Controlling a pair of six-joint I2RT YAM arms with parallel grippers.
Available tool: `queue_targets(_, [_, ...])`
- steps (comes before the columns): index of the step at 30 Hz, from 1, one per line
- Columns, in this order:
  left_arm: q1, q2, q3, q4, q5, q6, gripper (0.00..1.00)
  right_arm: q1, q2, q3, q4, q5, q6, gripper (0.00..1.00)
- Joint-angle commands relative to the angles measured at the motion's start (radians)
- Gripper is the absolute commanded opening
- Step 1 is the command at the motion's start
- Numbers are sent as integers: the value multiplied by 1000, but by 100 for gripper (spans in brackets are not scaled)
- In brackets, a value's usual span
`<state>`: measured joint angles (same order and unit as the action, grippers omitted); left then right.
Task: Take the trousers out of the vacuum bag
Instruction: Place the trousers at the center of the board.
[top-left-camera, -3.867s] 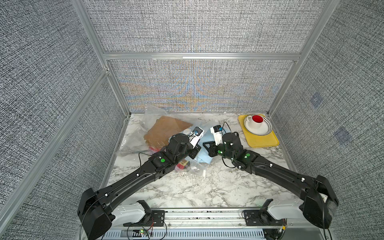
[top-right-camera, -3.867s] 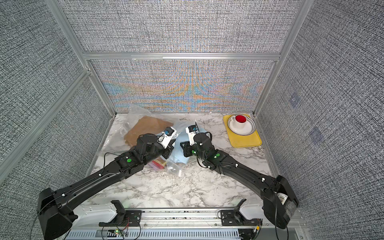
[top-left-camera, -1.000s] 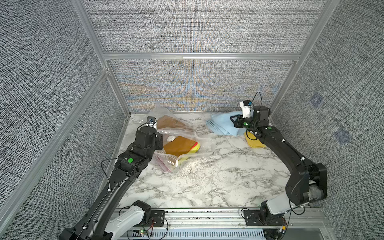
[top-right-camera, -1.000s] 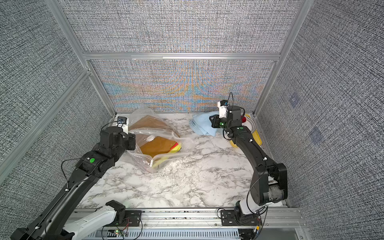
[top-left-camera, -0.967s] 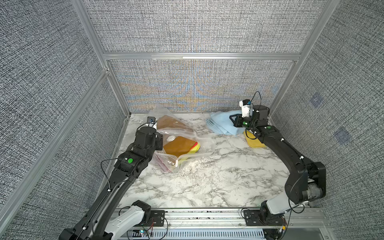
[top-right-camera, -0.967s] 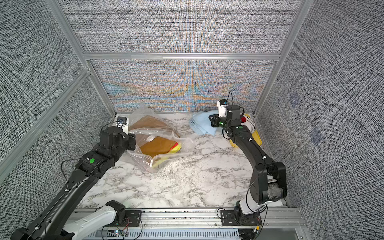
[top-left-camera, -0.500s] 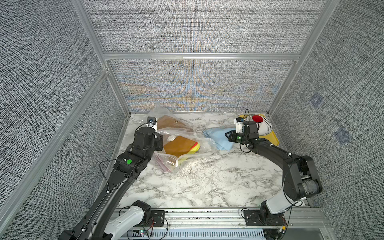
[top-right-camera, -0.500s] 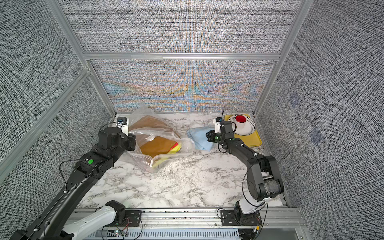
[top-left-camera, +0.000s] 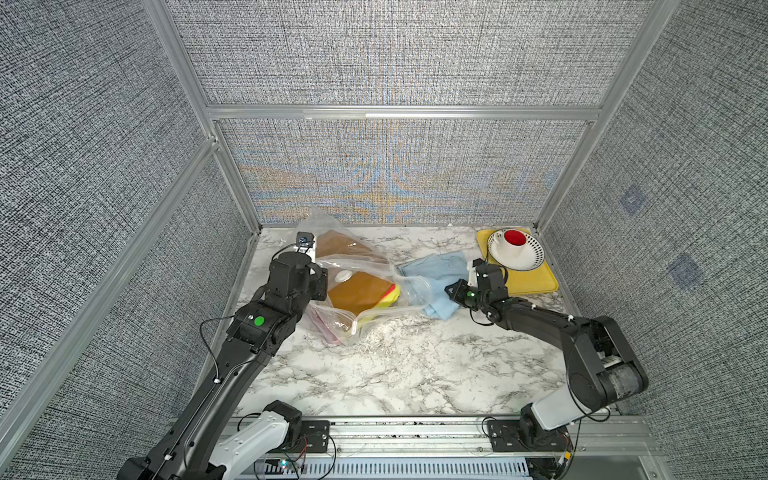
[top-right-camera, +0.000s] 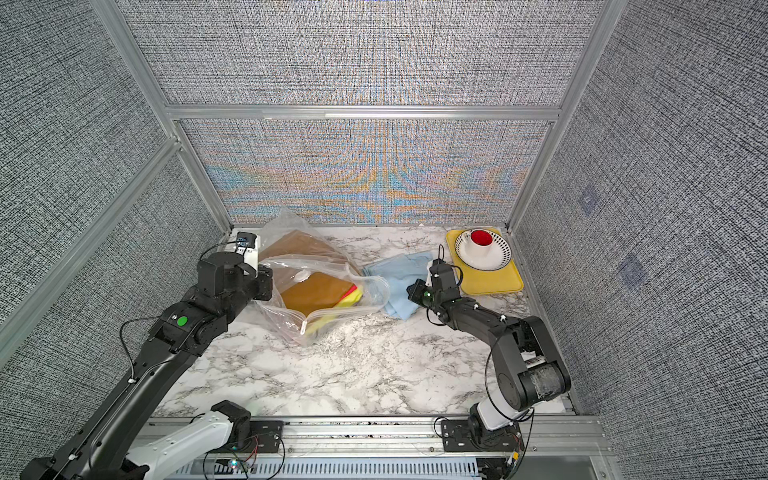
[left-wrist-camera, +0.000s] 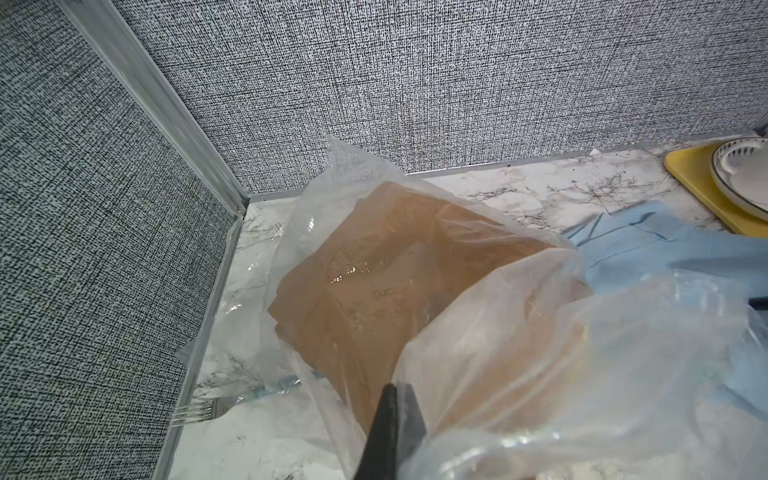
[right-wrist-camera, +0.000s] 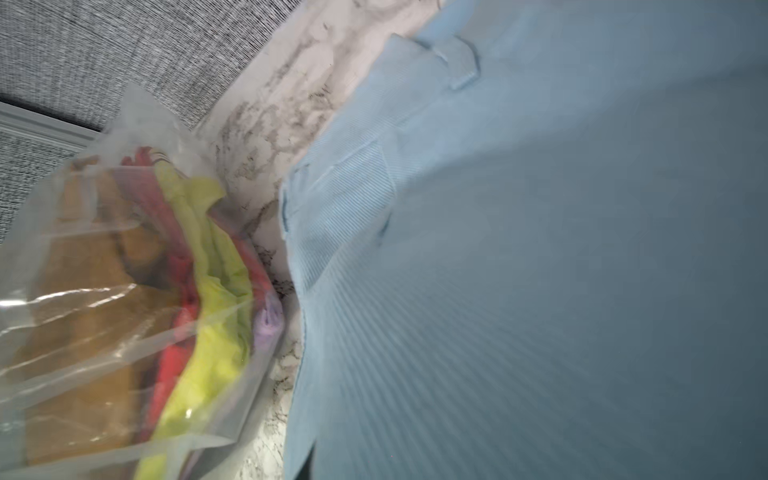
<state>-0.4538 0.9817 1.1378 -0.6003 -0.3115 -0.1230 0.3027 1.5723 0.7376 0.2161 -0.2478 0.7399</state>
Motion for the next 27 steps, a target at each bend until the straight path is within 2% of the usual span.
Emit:
queue_targets(1, [2, -1, 13, 66, -9, 13, 0, 8, -12, -41, 18, -12, 23, 15])
queue_targets(2, [2, 1, 13, 65, -7, 13, 0, 9, -19, -54, 7, -8, 14, 19])
queue_targets(5, [2, 7, 16, 66, 2, 12, 0, 11, -61, -83, -54, 24, -28, 36])
queue_targets(7, [2, 12, 18, 67, 3, 13, 0, 13, -100, -98, -111, 47, -62, 52])
queue_targets(11, [1, 21, 29, 69, 5, 14, 0, 26, -198, -114, -240, 109, -114, 62])
queue_targets(17, [2, 29, 39, 69, 5, 15, 0, 75, -368, -65, -503, 275, -176, 64])
queue_targets(20, [3, 31, 37, 73, 5, 14, 0, 95, -429, -24, -579, 337, -198, 57])
queue_targets(24, [2, 34, 34, 83, 15, 12, 0, 99, -435, -9, -548, 358, -230, 49])
queue_targets(27, [2, 36, 31, 89, 21, 9, 0, 97, -363, -6, -476, 391, -252, 48])
